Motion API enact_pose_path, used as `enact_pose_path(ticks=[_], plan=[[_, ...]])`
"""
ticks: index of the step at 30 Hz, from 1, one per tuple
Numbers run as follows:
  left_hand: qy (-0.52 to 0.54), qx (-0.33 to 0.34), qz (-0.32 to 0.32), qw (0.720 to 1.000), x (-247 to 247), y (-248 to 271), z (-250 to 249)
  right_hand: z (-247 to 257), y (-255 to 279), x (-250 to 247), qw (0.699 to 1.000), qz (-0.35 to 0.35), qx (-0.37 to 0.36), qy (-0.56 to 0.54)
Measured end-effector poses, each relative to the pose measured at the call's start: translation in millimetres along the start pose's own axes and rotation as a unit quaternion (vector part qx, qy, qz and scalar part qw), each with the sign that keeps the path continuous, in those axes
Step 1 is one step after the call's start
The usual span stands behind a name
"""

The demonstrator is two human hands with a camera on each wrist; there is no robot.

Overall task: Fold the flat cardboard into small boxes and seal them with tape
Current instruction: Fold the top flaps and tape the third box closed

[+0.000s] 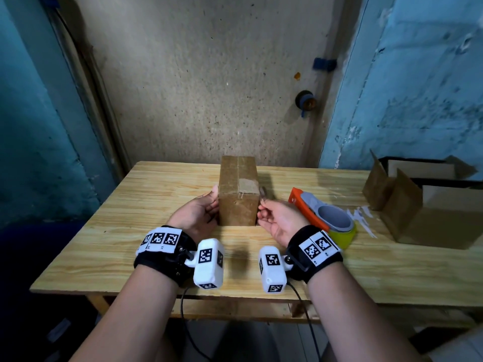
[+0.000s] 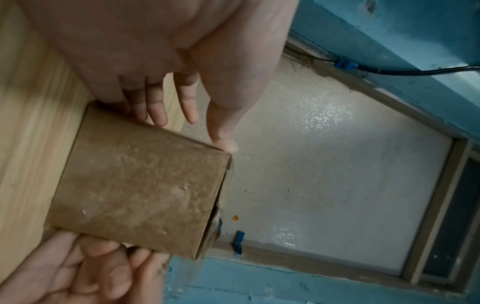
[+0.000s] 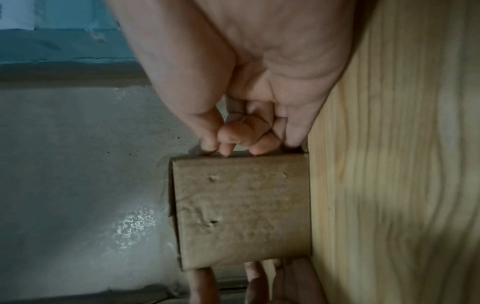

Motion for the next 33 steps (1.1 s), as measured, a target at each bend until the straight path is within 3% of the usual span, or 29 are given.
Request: enact_pose_path(ticks=[3,10,13,18,22,28,33], plan=[[-0.022,0.028,0.030,0.999,6.8,-2.2,-2.5,0.6,-3.6,1.0,1.000,0.002,-0.013,0.001],[-0.112,0.008,0.084,0.990,4.2,-17.2,-27.9,32.5,-28.6,5.9,0.997,0.002,-0.045,0.062],[-0.135,0.038,0.116,0.983,16.3,-31.7,-40.5,43.8,-38.4,15.3,0.995,0.017,-0.061,0.078],[-0.198,0.103,0.035,0.974,-6.1,-80.5,-44.5,45.3,-54.3,24.2,0.989,0.009,-0.091,0.116],[-0.273,0.109,0.041,0.955,-21.7,-128.2,-33.4,29.7,-66.2,31.7,0.993,0.004,-0.070,0.096],[-0.206,0.149,0.033,0.967,-6.4,-97.3,-46.8,26.0,-66.3,37.8,0.983,0.041,-0.053,0.173],[-0.177,0.176,0.021,0.968,-1.0,-89.2,-46.6,30.6,-61.8,40.2,0.960,0.043,-0.116,0.249]])
Point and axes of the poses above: each hand's wrist, its own y-axis away from the middle knuckle, its own x-axis out of the palm, z = x × y, the point moved 8 cm from there along -y, towards the middle knuckle, and after that the axes turned 14 degrees about -y, right-handed, at the moved point
